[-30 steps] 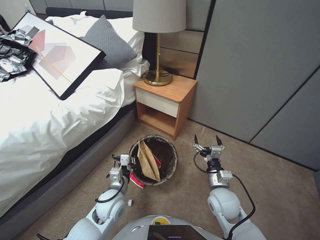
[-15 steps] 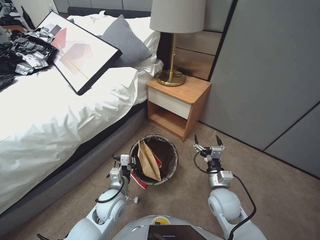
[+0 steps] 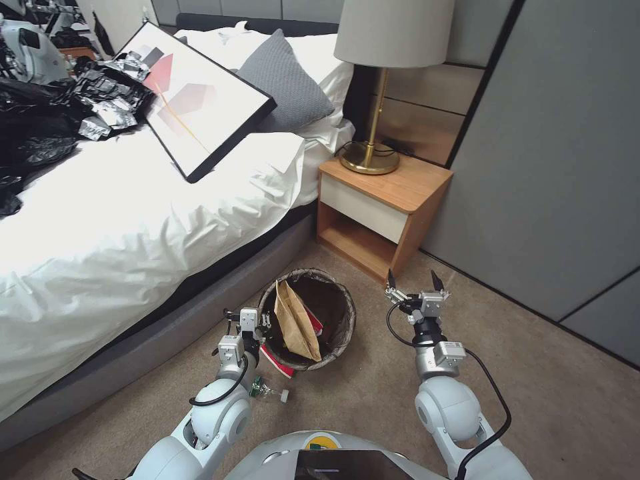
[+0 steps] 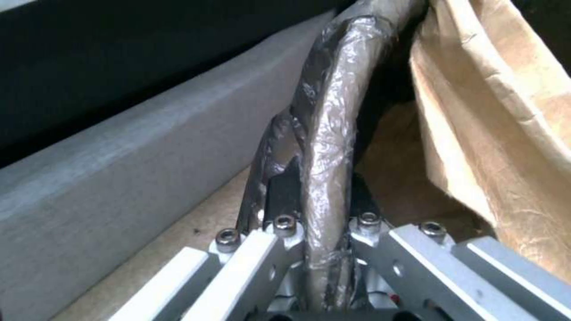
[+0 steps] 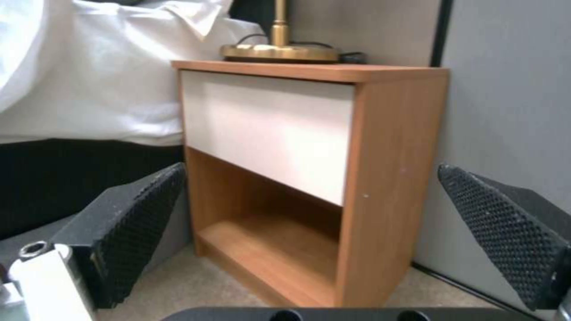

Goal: Pick up the trash bin, then pick up the garbage from the floor and place it into the trash bin.

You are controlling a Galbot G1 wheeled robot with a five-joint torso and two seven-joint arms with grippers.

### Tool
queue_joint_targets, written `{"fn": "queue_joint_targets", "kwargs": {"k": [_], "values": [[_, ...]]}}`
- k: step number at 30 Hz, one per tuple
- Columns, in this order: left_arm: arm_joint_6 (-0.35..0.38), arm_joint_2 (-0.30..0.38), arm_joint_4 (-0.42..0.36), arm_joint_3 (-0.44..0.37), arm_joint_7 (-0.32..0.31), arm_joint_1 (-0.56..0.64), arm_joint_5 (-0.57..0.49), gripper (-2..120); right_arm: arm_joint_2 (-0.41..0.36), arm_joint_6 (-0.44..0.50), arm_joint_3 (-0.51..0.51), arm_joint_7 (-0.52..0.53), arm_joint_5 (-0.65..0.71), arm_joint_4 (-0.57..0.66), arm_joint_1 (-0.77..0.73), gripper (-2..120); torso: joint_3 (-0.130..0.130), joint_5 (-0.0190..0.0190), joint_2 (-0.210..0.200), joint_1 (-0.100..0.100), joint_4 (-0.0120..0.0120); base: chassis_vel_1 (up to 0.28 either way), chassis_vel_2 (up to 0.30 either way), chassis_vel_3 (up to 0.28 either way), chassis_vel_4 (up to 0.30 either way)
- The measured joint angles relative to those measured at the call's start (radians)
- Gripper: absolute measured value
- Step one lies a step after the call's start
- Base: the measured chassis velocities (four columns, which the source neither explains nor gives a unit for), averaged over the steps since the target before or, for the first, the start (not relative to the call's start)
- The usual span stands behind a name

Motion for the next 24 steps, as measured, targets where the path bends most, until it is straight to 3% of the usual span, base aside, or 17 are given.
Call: {"fn": "queue_joint_targets", "kwargs": {"k": [24], "values": [[-0.001,0.011,0.004,-0.003,0.0,-0.009,-0.007,0,-0.028,-0.007,-0.014,0.005,0.01,0.003,0.011,100,0.0,0.0,0.0,0.0,0.0,0.053,0.051,0.055,0.052]]}}
